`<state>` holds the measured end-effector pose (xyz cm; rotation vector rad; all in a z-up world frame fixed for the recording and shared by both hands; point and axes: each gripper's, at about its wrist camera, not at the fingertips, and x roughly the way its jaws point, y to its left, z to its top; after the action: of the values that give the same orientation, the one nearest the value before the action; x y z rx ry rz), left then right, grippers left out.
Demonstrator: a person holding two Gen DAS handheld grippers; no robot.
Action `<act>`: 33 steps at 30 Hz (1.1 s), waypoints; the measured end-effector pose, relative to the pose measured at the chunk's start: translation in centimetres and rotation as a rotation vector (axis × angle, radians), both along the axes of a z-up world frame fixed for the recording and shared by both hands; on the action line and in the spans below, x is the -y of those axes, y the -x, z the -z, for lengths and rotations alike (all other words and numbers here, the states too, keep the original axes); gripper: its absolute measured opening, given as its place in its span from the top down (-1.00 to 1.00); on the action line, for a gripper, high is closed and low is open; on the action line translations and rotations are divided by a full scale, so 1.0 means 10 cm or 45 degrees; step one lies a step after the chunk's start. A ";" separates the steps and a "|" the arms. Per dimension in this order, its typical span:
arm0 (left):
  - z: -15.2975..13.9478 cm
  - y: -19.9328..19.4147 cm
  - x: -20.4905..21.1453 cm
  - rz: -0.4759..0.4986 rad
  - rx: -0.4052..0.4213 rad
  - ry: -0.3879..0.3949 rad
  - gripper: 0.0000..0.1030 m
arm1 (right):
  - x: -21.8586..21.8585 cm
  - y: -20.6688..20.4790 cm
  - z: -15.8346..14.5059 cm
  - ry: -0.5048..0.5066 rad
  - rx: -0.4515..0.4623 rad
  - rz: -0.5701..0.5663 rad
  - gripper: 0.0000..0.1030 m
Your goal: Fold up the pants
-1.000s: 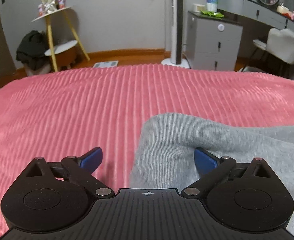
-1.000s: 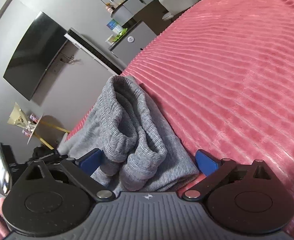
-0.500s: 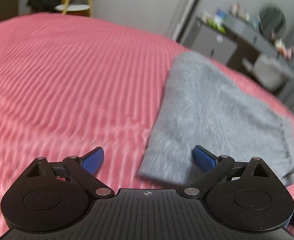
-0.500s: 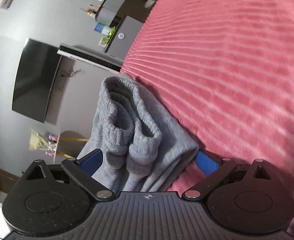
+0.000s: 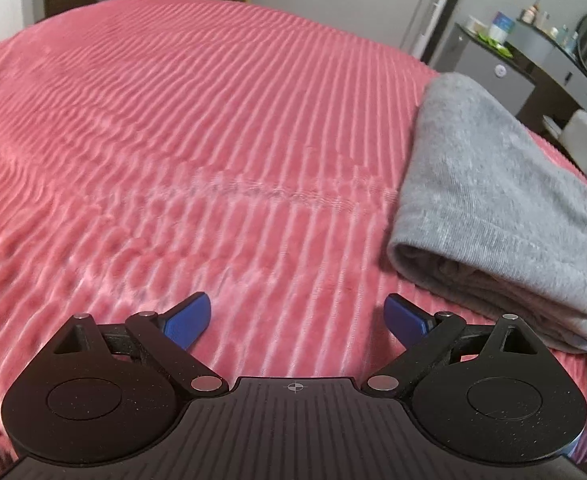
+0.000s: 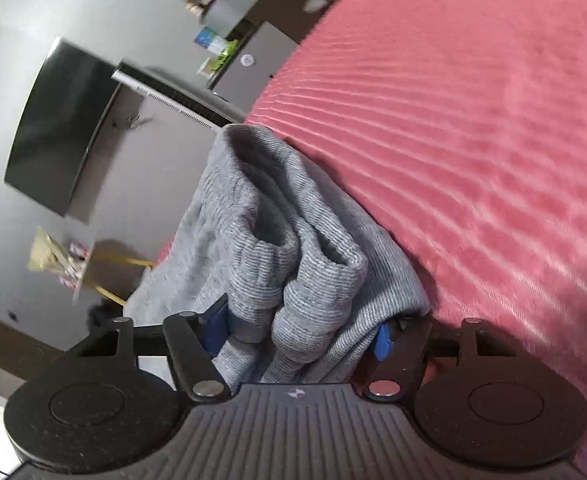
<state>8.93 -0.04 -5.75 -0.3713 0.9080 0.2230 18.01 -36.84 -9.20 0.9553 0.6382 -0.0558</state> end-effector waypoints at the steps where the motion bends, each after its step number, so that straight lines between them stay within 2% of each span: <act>1: -0.01 0.02 -0.02 -0.011 0.001 0.011 -0.90 | -0.01 0.00 -0.03 0.021 0.005 -0.007 -0.21; 6: -0.07 0.07 -0.05 -0.047 0.013 0.003 -0.90 | 0.01 0.00 -0.20 0.081 0.105 -0.012 -0.14; 8: -0.09 0.09 -0.05 -0.038 0.022 -0.001 -0.90 | 0.04 -0.02 -0.19 0.114 0.104 0.009 -0.14; 10: -0.11 0.08 -0.02 -0.026 0.025 -0.018 -0.90 | 0.02 -0.06 -0.14 0.223 0.075 -0.033 -0.16; 12: -0.12 0.09 0.02 -0.009 0.028 -0.039 -0.90 | 0.01 -0.09 -0.09 0.216 0.021 -0.049 -0.29; 14: -0.11 0.09 0.06 0.013 0.025 -0.065 -0.90 | 0.00 -0.07 -0.12 0.216 0.006 -0.051 -0.33; 21: -0.15 0.15 0.16 0.074 0.036 -0.123 -0.90 | -0.17 0.00 -0.24 0.384 -0.067 -0.020 -0.62; 25: -0.17 0.20 0.25 0.130 0.037 -0.179 -0.90 | -0.18 0.03 -0.25 0.430 -0.093 -0.001 -0.76; 27: -0.18 0.22 0.28 0.161 0.032 -0.178 -0.90 | -0.21 0.06 -0.27 0.458 -0.109 0.005 -0.81; 29: -0.20 0.22 0.27 0.179 0.043 -0.134 -0.90 | -0.24 0.08 -0.31 0.491 -0.120 0.005 -0.86; 31: -0.22 0.25 0.24 0.184 0.083 -0.072 -0.90 | -0.22 0.12 -0.33 0.452 -0.112 -0.008 -0.89; 33: -0.23 0.28 0.21 0.196 0.112 -0.021 -0.90 | -0.14 0.20 -0.27 0.278 -0.106 -0.049 -0.91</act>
<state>6.14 -2.12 -3.41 -0.2921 0.8433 0.0718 16.01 -35.40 -6.53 0.7323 0.7116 -0.1293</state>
